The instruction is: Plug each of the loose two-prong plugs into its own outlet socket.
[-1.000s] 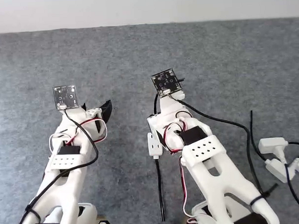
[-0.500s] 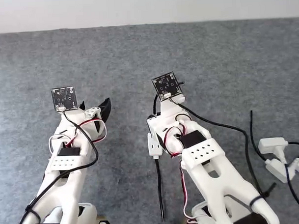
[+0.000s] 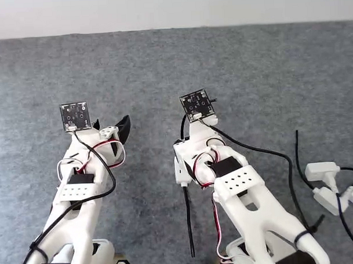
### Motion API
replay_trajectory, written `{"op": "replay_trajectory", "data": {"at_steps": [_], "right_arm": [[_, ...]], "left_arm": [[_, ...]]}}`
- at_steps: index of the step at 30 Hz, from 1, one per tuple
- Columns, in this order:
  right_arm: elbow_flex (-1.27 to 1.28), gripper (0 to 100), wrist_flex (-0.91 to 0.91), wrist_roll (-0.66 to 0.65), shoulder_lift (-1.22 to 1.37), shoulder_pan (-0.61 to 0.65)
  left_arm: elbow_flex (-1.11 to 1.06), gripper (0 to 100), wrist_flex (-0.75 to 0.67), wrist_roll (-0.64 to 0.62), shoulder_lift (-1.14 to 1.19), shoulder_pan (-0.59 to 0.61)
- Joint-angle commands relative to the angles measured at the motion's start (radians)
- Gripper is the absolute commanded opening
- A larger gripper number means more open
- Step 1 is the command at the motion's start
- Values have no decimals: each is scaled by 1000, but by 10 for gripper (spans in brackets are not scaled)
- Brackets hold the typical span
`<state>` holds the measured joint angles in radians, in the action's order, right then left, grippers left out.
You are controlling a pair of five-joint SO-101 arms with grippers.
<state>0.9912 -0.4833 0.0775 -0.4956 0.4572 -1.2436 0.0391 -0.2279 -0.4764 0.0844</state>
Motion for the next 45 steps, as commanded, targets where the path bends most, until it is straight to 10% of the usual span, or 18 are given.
{"op": "replay_trajectory", "data": {"at_steps": [1, 21, 45], "right_arm": [[-15, 9, 50, 9, 38, 7], [-49, 9, 84, 15, 84, 4], [-87, 9, -452, -278, -418, 306]], "left_arm": [[7, 276, -25, 12, -28, 2], [-1, 276, -26, 14, -28, -3], [440, 276, 336, 35, 387, -118]]}}
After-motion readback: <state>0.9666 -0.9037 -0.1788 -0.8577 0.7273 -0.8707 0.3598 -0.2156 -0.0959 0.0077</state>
